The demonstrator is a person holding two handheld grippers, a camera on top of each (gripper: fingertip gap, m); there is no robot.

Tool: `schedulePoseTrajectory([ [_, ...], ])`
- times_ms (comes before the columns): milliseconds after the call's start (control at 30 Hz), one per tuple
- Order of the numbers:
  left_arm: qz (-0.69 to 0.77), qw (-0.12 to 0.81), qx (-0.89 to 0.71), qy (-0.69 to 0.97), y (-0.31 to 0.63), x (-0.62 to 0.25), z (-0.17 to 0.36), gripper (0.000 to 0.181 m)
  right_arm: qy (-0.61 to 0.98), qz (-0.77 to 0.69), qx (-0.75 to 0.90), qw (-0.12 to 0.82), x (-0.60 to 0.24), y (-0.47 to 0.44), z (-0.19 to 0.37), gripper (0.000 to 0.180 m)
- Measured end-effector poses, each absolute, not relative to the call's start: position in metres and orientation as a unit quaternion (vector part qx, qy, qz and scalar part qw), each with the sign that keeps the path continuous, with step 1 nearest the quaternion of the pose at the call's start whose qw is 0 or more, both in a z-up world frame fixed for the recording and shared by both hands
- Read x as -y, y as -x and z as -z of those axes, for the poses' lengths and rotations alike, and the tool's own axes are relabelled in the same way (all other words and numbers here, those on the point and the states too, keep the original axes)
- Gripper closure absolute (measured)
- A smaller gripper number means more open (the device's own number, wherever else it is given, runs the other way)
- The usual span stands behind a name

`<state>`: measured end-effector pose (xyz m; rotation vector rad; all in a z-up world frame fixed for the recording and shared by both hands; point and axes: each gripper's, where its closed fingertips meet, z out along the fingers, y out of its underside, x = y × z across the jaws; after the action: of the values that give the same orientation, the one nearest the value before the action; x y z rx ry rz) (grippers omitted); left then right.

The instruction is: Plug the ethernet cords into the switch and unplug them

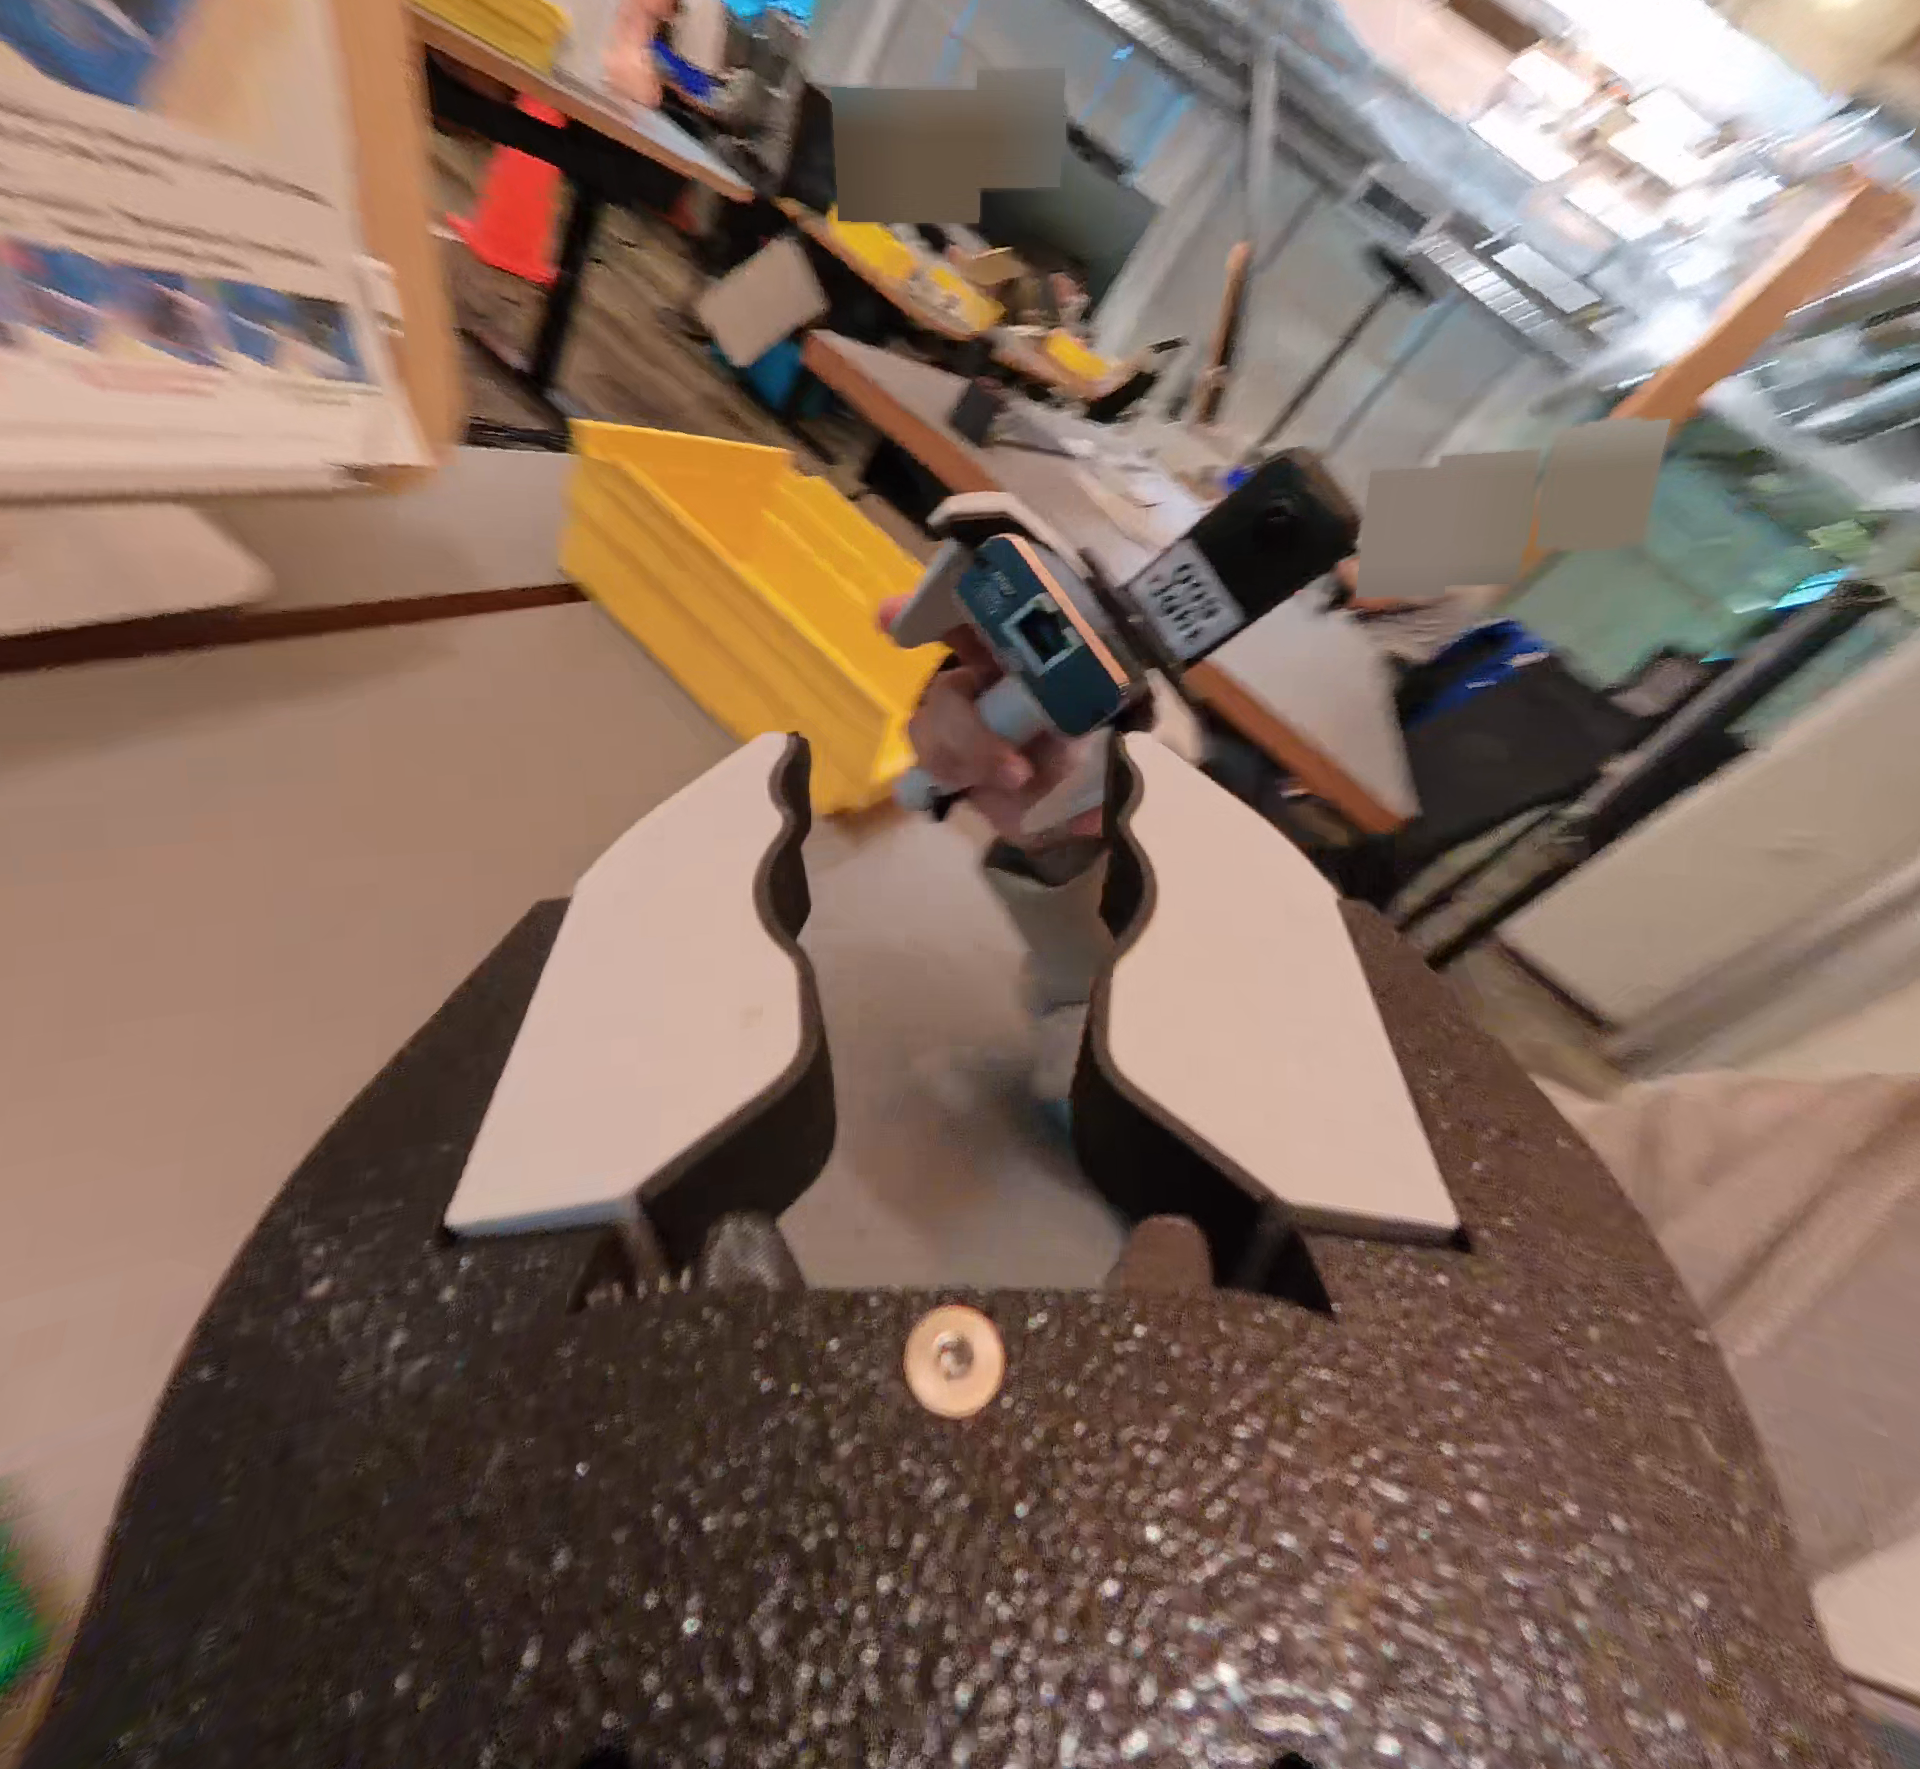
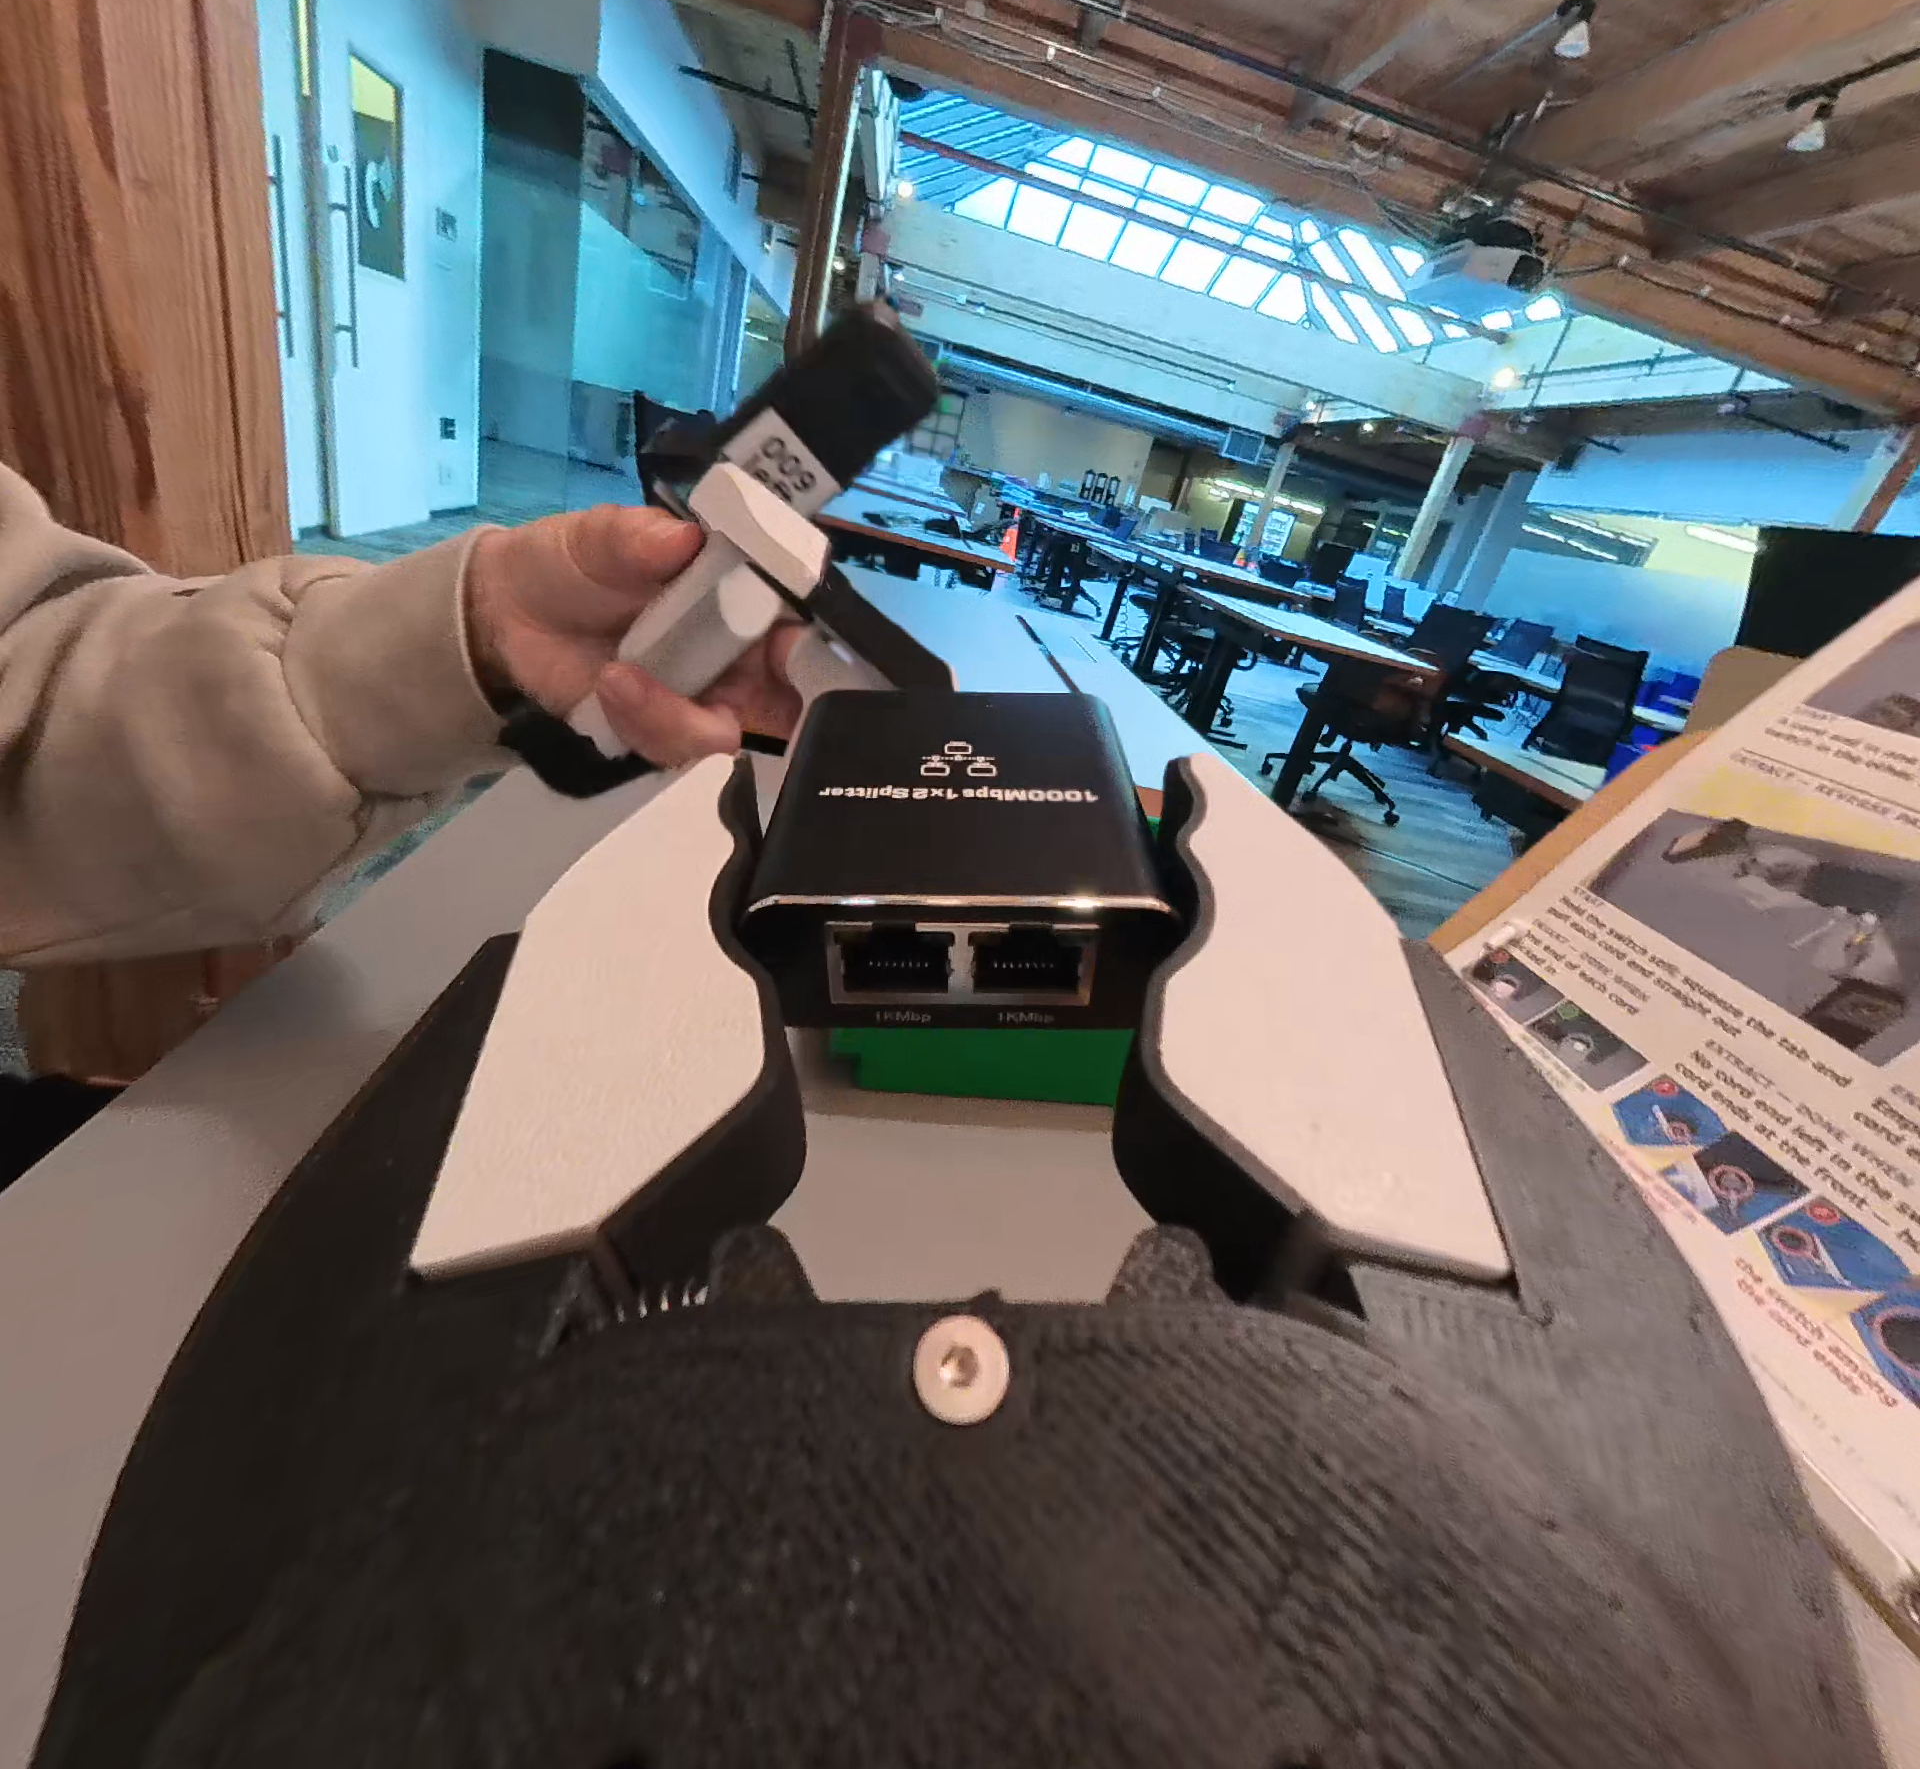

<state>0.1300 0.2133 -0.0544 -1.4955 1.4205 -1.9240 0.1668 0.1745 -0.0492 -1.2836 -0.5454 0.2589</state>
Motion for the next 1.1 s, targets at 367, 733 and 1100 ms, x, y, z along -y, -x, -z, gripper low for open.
schedulePoseTrajectory([
  [367,0.252,0.330,-0.612,0.673,-0.044,-0.391,0.147,0.132,0.633,-0.122,0.229,0.729,-0.191,-0.177,0.073,0.105],
  [733,0.135,0.193,-0.732,0.640,-0.079,-0.403,0.257,0.135,0.643,-0.129,0.233,0.718,-0.196,-0.175,0.081,0.105],
  [1100,0.144,0.196,-0.736,0.632,-0.091,-0.395,0.259,0.168,0.646,-0.130,0.237,0.714,-0.194,-0.176,0.082,0.105],
])
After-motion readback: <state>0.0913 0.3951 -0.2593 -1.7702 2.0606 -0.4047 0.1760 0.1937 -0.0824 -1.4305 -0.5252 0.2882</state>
